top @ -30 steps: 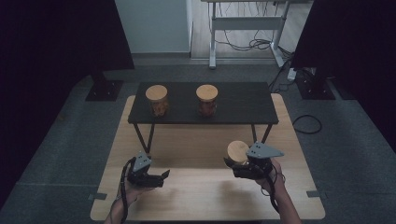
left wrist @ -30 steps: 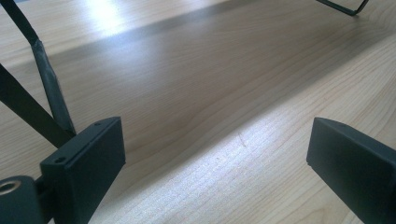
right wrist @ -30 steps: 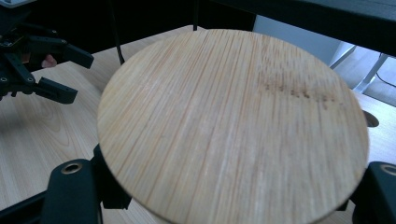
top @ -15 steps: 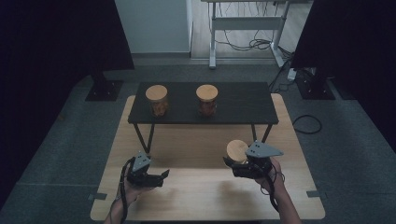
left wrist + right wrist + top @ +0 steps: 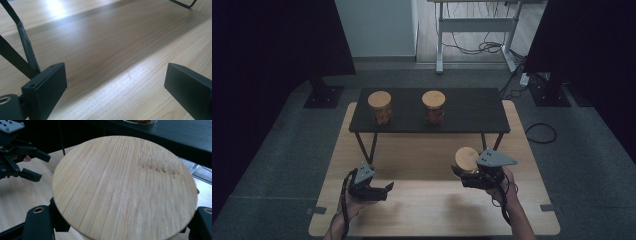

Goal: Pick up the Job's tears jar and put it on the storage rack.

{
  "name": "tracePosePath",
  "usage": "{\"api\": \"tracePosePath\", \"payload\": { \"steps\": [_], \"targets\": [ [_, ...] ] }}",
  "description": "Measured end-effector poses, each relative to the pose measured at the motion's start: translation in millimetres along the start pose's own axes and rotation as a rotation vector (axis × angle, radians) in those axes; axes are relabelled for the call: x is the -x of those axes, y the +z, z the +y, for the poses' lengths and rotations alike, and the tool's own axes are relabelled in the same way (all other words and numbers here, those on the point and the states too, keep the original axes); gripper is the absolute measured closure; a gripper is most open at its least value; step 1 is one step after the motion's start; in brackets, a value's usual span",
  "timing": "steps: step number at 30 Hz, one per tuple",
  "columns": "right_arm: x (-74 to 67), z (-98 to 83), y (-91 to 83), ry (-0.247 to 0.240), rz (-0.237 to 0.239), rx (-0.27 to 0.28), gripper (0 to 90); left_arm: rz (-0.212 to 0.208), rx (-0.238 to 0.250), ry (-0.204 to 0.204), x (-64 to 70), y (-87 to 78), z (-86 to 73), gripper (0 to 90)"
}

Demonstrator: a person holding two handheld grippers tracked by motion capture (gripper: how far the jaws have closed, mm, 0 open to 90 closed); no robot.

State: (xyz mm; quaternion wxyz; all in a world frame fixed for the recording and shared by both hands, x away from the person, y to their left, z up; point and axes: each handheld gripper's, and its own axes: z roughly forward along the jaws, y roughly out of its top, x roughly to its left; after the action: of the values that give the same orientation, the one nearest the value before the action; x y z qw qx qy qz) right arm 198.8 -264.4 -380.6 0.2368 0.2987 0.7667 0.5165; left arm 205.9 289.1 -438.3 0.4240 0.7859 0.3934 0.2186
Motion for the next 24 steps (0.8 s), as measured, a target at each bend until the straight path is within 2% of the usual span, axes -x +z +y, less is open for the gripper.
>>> {"api": "tracePosePath", "payload": {
  "steps": [13, 24],
  "targets": [
    [2.0, 13.4, -0.9, -0.019, -0.011, 0.005, 24.6, -0.002, 0.000, 0.002, 0.2, 0.7, 0.1, 4.0],
    [7.8, 17.3, -2.5, 0.008, -0.016, 0.014, 24.6, -0.005, 0.000, -0.004, -2.7, 1.0, -0.2, 3.9]
  ]
}}
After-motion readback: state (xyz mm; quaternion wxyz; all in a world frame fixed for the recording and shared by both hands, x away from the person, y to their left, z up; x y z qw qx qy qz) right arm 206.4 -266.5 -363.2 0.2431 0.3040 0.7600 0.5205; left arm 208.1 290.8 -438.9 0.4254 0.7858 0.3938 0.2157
